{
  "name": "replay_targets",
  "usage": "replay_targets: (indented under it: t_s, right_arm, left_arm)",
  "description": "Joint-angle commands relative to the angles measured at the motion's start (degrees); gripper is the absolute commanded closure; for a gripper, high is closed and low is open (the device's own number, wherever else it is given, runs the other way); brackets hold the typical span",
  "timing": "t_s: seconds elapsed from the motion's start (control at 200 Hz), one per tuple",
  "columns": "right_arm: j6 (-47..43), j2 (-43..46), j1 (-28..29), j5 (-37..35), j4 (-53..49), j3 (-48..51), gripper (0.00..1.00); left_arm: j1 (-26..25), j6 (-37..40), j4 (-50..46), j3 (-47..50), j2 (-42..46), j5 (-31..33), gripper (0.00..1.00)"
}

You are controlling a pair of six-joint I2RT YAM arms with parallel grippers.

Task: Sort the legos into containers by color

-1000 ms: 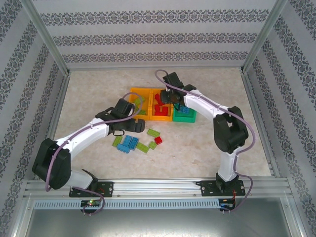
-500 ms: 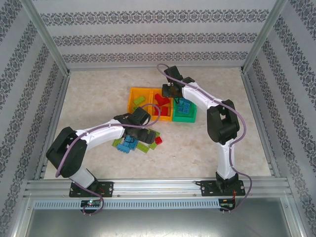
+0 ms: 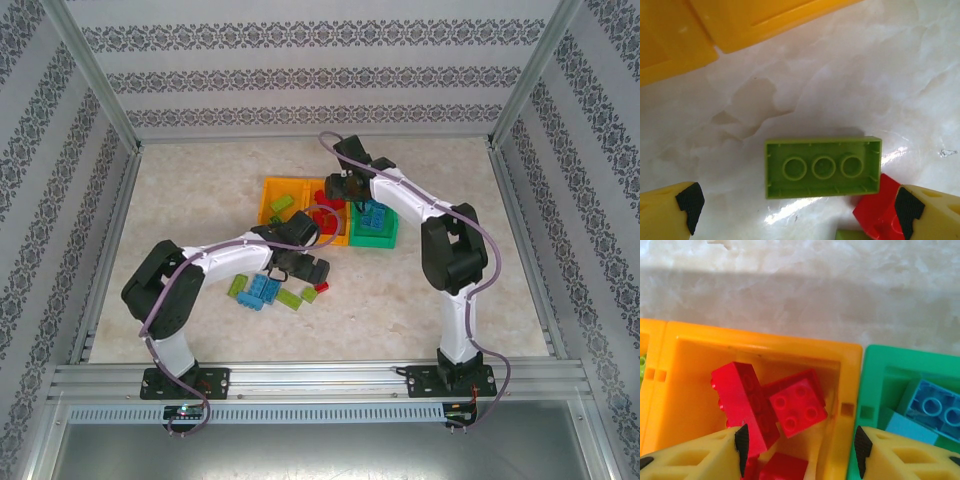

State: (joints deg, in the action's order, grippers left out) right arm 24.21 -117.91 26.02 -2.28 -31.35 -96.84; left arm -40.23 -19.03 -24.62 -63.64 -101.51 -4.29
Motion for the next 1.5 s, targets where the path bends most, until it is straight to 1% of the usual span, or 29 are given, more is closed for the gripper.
replay_targets:
  t_s: [0.0, 0.235, 0.56, 0.649, 0.844, 0.934, 1.059, 1.154, 1.274, 1.494]
  right_arm:
    - [0.3, 4.9, 0.5, 0.1, 0.9, 3.4, 0.39]
    - [0.5, 10.3, 0.5, 0.1, 3.0, 10.5, 0.37]
    - [0.4, 15.0, -0.1, -0.7, 4.0, 15.1, 0.36]
    - [0.2, 15.7, -0.2, -1.0, 4.0, 15.7, 0.36]
    - [0.3, 16.7, -0.8, -1.2, 4.4, 17.1, 0.35]
    - [0.4, 16.8, -1.0, -1.2, 4.4, 17.5, 0.35]
    - [0.4, 17.2, -1.1, -1.3, 4.5, 18.3, 0.35]
    - [0.4, 17.8, -1.3, -1.3, 4.5, 19.0, 0.35]
    - [0.5, 18.6, -1.7, -1.3, 4.9, 20.1, 0.35]
    - [0.5, 19.5, -1.9, -1.2, 5.0, 21.2, 0.35]
  left_arm:
    - [-1.3, -0.7, -0.4, -2.7, -1.7, 0.6, 0.0]
    - [-2.1, 0.0, -1.5, -5.1, -4.7, 1.6, 0.01]
    - [-2.1, 0.6, -3.0, -7.9, -8.8, 1.8, 0.0]
    - [-2.1, 0.9, -3.3, -7.9, -9.2, 1.8, 0.04]
    - [-2.1, 1.3, -4.6, -6.3, -8.4, 3.6, 0.09]
    - [-2.1, 1.2, -4.6, -6.0, -8.3, 3.9, 0.15]
    - [-2.1, 1.3, -4.9, -6.5, -8.5, 3.2, 0.3]
    - [-2.1, 1.2, -5.2, -6.3, -8.2, 3.3, 0.33]
    - [-2.1, 0.9, -5.3, -6.1, -7.7, 3.7, 0.41]
    - [-2.1, -0.3, -6.5, -6.8, -5.7, 4.7, 0.42]
